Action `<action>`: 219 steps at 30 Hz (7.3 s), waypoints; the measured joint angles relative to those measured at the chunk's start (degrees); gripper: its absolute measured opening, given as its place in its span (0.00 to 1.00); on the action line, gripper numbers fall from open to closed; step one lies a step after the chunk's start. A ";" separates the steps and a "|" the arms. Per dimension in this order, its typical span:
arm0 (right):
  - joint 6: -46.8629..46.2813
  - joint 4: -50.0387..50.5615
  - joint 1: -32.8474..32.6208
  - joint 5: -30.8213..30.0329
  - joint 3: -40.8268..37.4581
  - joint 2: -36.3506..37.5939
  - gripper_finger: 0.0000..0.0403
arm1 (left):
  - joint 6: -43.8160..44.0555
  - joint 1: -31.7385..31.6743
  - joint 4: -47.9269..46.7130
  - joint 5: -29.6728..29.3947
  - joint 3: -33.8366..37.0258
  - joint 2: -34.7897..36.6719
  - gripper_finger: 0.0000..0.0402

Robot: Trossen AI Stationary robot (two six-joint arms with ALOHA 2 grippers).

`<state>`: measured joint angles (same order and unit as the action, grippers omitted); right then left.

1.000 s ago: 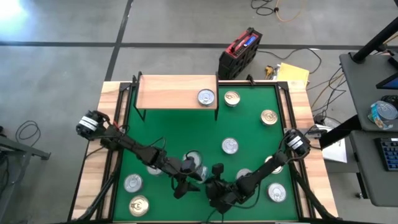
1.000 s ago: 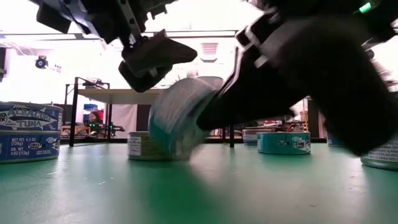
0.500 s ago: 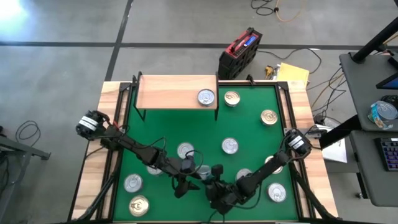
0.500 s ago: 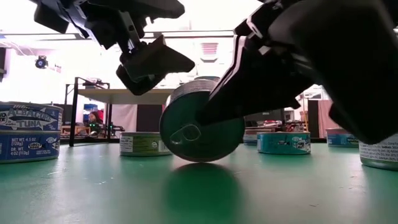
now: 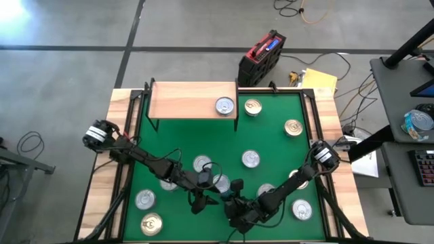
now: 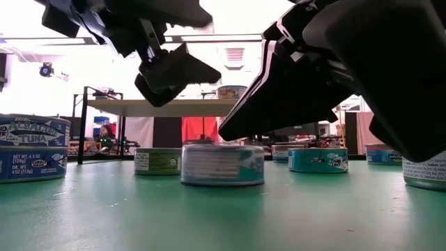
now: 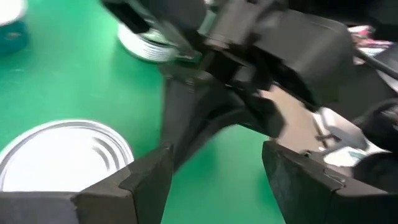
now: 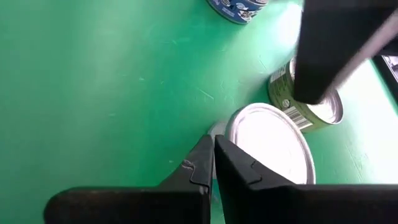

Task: Stack canned seafood by type on shelf
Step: Put the center light blue tuna can on the shelf

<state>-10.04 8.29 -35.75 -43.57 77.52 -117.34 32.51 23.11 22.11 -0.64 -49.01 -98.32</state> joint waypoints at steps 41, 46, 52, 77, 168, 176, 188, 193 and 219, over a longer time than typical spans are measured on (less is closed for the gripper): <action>-36.86 3.80 15.42 35.73 -13.80 22.10 0.12 | -19.17 3.17 -22.52 -22.17 -8.72 -7.39 0.00; -36.60 3.61 18.54 38.04 -16.14 21.94 0.26 | -18.48 3.82 -22.75 -22.96 -8.46 -7.96 0.00; -35.74 3.11 20.73 38.03 -16.97 21.92 0.43 | -16.42 5.00 -22.72 -23.53 -7.76 -8.09 0.00; -35.02 -12.11 21.42 43.84 -18.48 13.51 0.74 | -10.32 12.28 -12.92 -35.39 -1.31 -8.31 0.00; -32.31 -9.86 23.80 55.25 -14.20 12.94 0.69 | -1.57 16.14 -10.34 -43.87 -3.50 -16.46 0.00; -32.37 -9.47 23.78 54.76 -14.21 12.92 0.68 | -1.49 17.05 -6.12 -47.06 -3.48 -18.86 0.00; -30.72 -4.33 25.02 52.81 -12.46 12.98 0.79 | 1.04 17.60 -6.16 -46.96 -3.28 -18.80 0.00; -30.60 -0.81 25.03 53.66 -11.28 12.98 0.80 | 2.83 17.86 -5.89 -47.95 -3.23 -19.32 0.00; -28.83 -6.08 24.46 60.97 -6.93 9.01 0.31 | -0.55 18.52 -4.07 -51.45 -2.59 -19.57 0.00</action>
<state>-38.87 2.21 -11.29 17.40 70.58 -108.33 31.97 41.63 18.03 -52.09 -51.60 -117.89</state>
